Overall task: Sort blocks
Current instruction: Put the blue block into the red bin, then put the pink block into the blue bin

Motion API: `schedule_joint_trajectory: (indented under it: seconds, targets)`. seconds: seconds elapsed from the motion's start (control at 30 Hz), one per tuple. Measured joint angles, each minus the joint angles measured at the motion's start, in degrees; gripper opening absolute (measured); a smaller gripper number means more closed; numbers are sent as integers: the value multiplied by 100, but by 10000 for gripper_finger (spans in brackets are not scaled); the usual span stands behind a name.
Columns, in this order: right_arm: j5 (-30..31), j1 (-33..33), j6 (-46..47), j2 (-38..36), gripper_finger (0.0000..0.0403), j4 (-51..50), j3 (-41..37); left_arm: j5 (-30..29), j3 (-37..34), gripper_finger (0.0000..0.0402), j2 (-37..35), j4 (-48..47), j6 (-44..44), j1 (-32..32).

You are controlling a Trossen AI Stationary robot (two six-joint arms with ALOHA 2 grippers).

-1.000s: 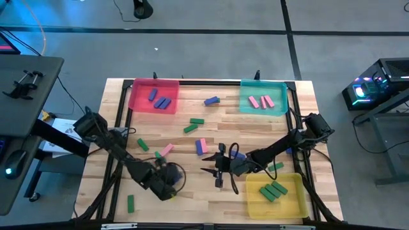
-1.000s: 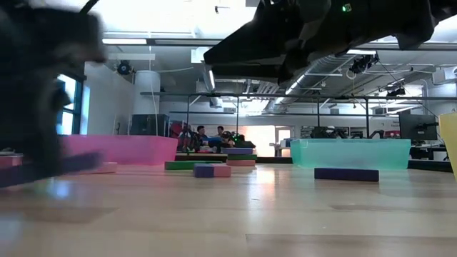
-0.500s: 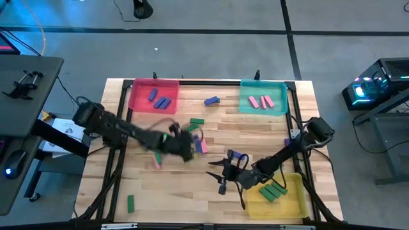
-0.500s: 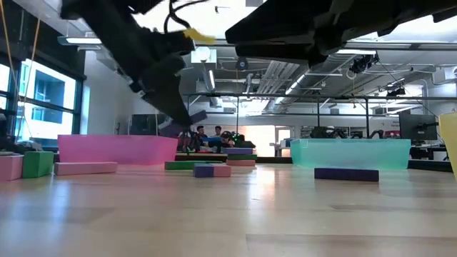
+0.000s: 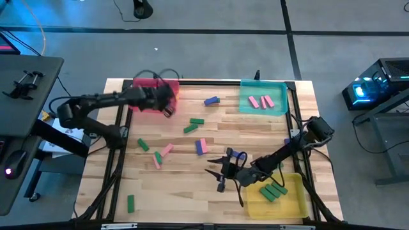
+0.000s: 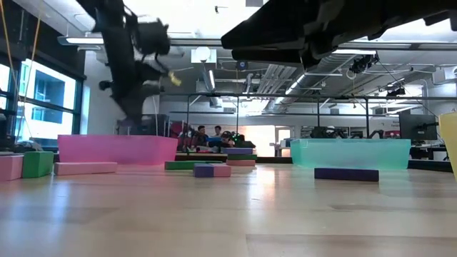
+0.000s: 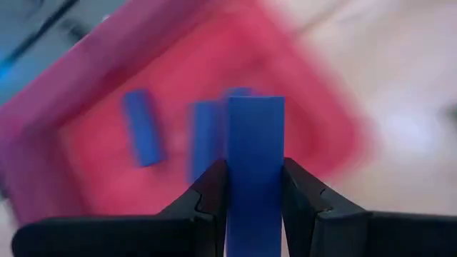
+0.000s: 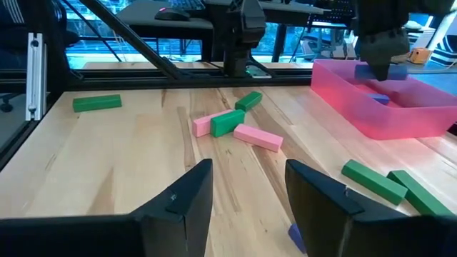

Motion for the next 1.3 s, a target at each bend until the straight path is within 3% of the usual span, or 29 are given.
schedule_joint_trajectory:
  seconds: [0.2, 0.43, 0.63, 0.93, 1.1, 1.3]
  targets:
    - [-8, 0, -1, 0, 160, -46, 0, 536, 0, 66, 446, 14, 586, 1365]
    - [-17, 0, -1, -1, 160, -85, 0, 666, 0, 66, 1191, -7, 780, 2032]
    - [-17, 0, 0, 0, 160, -131, 0, 679, 0, 97, 1576, -20, 1070, 2138]
    - [-17, 0, 0, -2, 160, -141, 0, 599, 4, 171, 1549, -37, 1361, 2136]
    - [-13, 0, 0, -2, 160, -239, 0, 592, 2, 200, 1242, -207, 1340, 2134]
    - [307, 13, -2, -2, 160, -432, 0, 631, 0, 202, 421, -230, 1028, 1871]
